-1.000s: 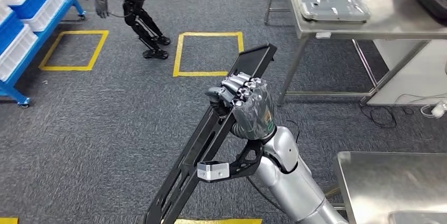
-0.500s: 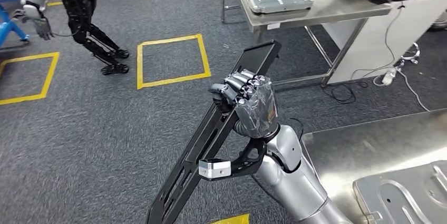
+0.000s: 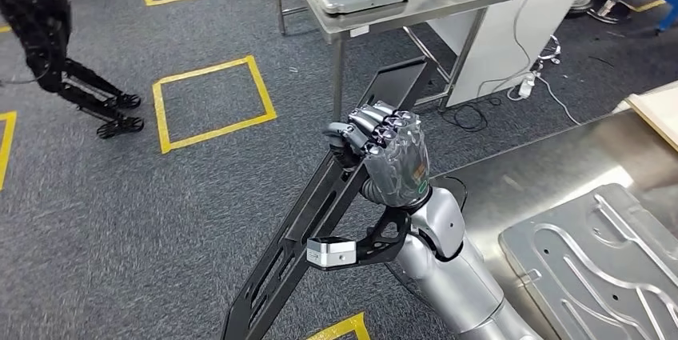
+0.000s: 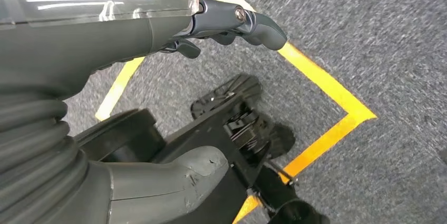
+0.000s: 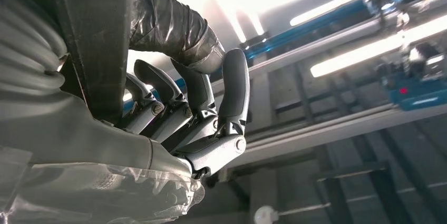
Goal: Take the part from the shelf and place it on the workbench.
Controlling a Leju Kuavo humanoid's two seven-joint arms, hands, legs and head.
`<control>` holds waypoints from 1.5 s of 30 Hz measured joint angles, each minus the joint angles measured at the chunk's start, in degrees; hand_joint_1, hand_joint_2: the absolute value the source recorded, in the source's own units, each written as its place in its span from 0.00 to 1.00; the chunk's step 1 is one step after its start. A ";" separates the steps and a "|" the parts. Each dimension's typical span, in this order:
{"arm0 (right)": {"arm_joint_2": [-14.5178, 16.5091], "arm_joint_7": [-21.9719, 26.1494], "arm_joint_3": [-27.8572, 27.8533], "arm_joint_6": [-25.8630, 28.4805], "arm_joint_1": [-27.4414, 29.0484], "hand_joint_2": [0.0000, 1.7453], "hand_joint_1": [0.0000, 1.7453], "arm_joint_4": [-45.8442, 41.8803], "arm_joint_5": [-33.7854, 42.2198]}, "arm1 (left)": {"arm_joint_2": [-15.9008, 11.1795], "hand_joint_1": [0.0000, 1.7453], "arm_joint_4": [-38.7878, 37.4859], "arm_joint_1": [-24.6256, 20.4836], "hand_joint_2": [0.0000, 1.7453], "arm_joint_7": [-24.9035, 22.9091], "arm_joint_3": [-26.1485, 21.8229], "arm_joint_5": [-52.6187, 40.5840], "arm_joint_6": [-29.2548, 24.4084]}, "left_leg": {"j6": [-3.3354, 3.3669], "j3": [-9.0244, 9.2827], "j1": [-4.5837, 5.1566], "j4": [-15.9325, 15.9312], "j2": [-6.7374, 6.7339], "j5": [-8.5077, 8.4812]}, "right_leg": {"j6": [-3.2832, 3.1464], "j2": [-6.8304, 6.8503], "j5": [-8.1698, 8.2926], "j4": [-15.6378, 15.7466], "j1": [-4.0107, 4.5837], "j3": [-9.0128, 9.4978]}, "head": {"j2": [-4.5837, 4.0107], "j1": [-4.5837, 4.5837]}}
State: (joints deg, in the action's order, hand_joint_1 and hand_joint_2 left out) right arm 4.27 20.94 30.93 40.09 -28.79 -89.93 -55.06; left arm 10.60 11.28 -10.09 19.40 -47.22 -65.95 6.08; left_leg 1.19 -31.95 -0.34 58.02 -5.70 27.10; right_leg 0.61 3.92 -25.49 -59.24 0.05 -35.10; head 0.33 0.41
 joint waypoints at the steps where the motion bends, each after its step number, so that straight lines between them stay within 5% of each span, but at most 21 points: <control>1: -0.06 -0.05 0.00 0.00 -0.07 1.00 1.00 -0.09 -0.02 | 0.00 0.00 0.00 -0.04 1.00 0.07 0.01 -0.01 0.00 | -0.28 0.08 0.13 -0.01 -0.53 0.09 | -0.31 -0.29 -0.10 0.22 0.24 -0.05 | 0.00 -0.01; 3: -0.24 -0.12 0.00 0.00 -0.13 1.00 1.00 -0.20 0.05 | -0.01 0.00 0.00 -0.14 1.00 0.20 0.03 -0.03 0.00 | -0.91 0.30 0.02 0.14 -0.87 0.49 | -0.86 -1.72 0.13 0.48 -0.01 -0.10 | 0.00 -0.02; 5: -0.37 -0.13 0.00 0.00 -0.25 1.00 1.00 -0.27 0.16 | -0.02 0.00 0.00 -0.23 1.00 0.35 0.05 -0.04 0.01 | -1.50 -0.63 -0.24 2.77 1.42 2.47 | -1.47 -2.94 0.36 0.77 -0.46 0.05 | 0.00 -0.03; 8: -0.42 -0.13 0.00 -0.02 -0.31 1.00 1.00 -0.30 0.20 | -0.03 0.00 0.00 0.04 1.00 0.43 0.05 -0.07 0.02 | -1.88 -5.64 -0.39 13.33 4.78 7.26 | -1.90 -4.88 0.41 0.73 -0.57 0.07 | 0.00 -0.04; 10: -0.43 -0.11 0.00 -0.02 -0.27 1.00 1.00 -0.29 0.19 | -0.04 0.00 0.00 0.23 1.00 0.43 0.05 -0.11 -0.01 | -1.89 -7.36 -0.39 15.99 5.17 6.78 | -1.93 -6.58 0.39 0.54 -0.53 0.06 | 0.00 -0.04; 12: -0.43 -0.11 0.00 -0.02 -0.29 1.00 1.00 -0.29 0.17 | -0.07 0.00 0.00 0.15 1.00 0.43 0.05 -0.15 -0.04 | -1.61 -5.43 -0.45 10.59 6.12 2.62 | -1.88 -8.25 0.33 0.30 -0.56 0.07 | 0.00 -0.05; 13: -0.43 -0.11 0.00 -0.02 -0.31 1.00 1.00 -0.29 0.15 | -0.09 0.00 0.00 0.09 1.00 0.43 0.06 -0.15 -0.06 | -1.40 -3.97 -0.57 6.93 7.71 0.79 | -1.75 -9.00 0.30 0.15 -0.54 0.00 | 0.00 -0.04; 16: -0.43 -0.11 0.01 -0.02 -0.37 1.00 1.00 -0.26 0.04 | -0.15 0.00 0.00 0.00 1.00 0.40 0.08 -0.17 -0.07 | -0.99 -1.76 -0.73 1.31 10.90 -0.63 | -0.81 -11.11 0.53 -0.19 -0.80 -0.81 | 0.00 -0.04; 18: -0.49 -0.11 -0.01 -0.01 -0.33 1.00 1.00 -0.24 -0.05 | -0.12 0.00 0.00 -0.13 1.00 0.38 0.10 -0.19 -0.07 | -0.50 -1.57 -0.74 0.79 9.67 -0.85 | -0.01 -12.06 0.80 -0.06 -1.02 -1.23 | 0.00 -0.07; 20: -0.60 -0.12 -0.02 0.01 -0.39 1.00 1.00 -0.28 -0.19 | -0.04 0.00 0.00 -0.22 1.00 0.46 0.13 -0.20 -0.08 | 0.25 -1.25 -0.92 0.05 8.10 -1.25 | 0.60 -9.45 -0.51 -1.92 -0.75 -2.18 | 0.00 0.10; 22: -0.67 -0.13 -0.02 0.01 -0.49 1.00 1.00 -0.31 -0.33 | 0.01 0.00 0.00 -0.15 1.00 0.54 0.13 -0.21 -0.08 | 0.79 -1.06 -0.83 -0.31 6.37 -1.36 | 1.09 -5.62 -3.86 -7.90 -0.66 -5.00 | 0.00 0.31; 24: -0.76 -0.14 -0.02 0.00 -0.42 1.00 1.00 -0.27 -0.45 | -0.02 0.00 0.00 0.03 1.00 0.53 0.13 -0.21 -0.07 | 0.96 -1.07 -0.73 -0.29 4.59 -1.25 | 1.46 -4.42 -6.17 -13.95 -0.91 -7.95 | 0.00 0.33; 25: -0.83 -0.14 -0.02 0.00 -0.37 1.00 1.00 -0.24 -0.49 | -0.02 0.00 0.00 0.07 1.00 0.53 0.13 -0.22 -0.06 | 0.93 -1.05 -0.72 -0.26 3.73 -1.17 | 1.57 -4.19 -5.96 -14.76 -1.01 -8.32 | 0.00 0.33; 28: -0.95 -0.14 -0.03 0.00 -0.37 1.00 1.00 -0.21 -0.54 | 0.12 0.00 0.00 -0.02 1.00 0.57 0.14 -0.25 0.01 | 0.51 -0.75 -0.67 -0.01 1.59 -0.74 | 1.35 -1.78 -1.45 -6.13 -0.93 -3.52 | 0.00 0.33; 30: -0.94 -0.14 -0.03 0.00 -0.43 1.00 1.00 -0.21 -0.56 | 0.19 0.00 0.00 -0.09 1.00 0.60 0.14 -0.25 0.03 | -0.06 -0.53 -0.36 0.29 0.48 -0.28 | 0.54 0.31 0.17 -0.68 -0.39 -0.69 | 0.00 0.31; 33: -1.01 -0.19 -0.03 0.00 -0.49 1.00 1.00 -0.21 -0.58 | 0.20 0.00 0.00 -0.19 1.00 0.66 0.15 -0.20 0.04 | -1.00 -0.20 -0.09 0.29 -1.15 0.19 | -0.59 -0.93 0.28 0.10 -0.09 -0.61 | 0.00 0.30; 35: -1.09 -0.40 -0.02 -0.01 -0.63 1.00 1.00 -0.22 -0.62 | 0.22 0.00 0.00 -0.33 1.00 0.76 0.16 -0.10 0.04 | -1.61 -0.56 -0.31 1.84 0.27 1.69 | -1.33 -2.29 0.61 0.50 -0.44 -0.48 | 0.00 0.28; 37: -1.11 -0.74 -0.02 -0.02 -0.81 1.00 1.00 -0.21 -0.67 | 0.24 0.00 0.00 -0.30 1.00 0.85 0.16 -0.03 0.04 | -1.93 -2.96 -0.55 7.73 3.38 5.11 | -1.88 -3.60 0.80 0.68 -0.66 -0.38 | 0.00 0.27; 39: -1.16 -1.01 -0.01 -0.02 -0.87 1.00 1.00 -0.15 -0.72 | 0.25 0.00 0.00 -0.02 1.00 0.87 0.16 -0.02 0.05 | -2.03 -6.29 -0.60 14.68 4.85 7.73 | -2.08 -5.16 0.82 0.59 -0.59 -0.40 | 0.00 0.27; 41: -1.22 -1.11 0.00 -0.02 -0.88 1.00 1.00 -0.09 -0.75 | 0.28 0.00 0.00 0.11 1.00 0.88 0.16 -0.01 0.08 | -1.90 -7.04 -0.60 15.29 5.28 6.30 | -2.07 -6.90 0.80 0.41 -0.51 -0.39 | 0.00 0.28; 45: -1.25 -1.22 0.02 -0.02 -1.26 1.00 1.00 -0.07 -0.79 | 0.36 0.00 0.00 -0.05 1.00 0.98 0.16 0.01 -0.02 | -0.96 -2.18 -0.78 2.67 9.58 -0.44 | -1.53 -9.92 0.73 -0.18 -0.57 -0.74 | 0.00 0.27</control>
State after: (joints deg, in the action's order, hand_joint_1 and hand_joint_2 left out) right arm 3.03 19.73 30.94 40.06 -30.05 -90.00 -55.85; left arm 10.96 11.28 -10.14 20.38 -47.06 -65.94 6.05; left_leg 0.23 -34.12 -1.11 60.70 3.88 26.66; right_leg -0.91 -6.00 -24.76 -59.42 -0.52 -35.84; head 0.33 0.68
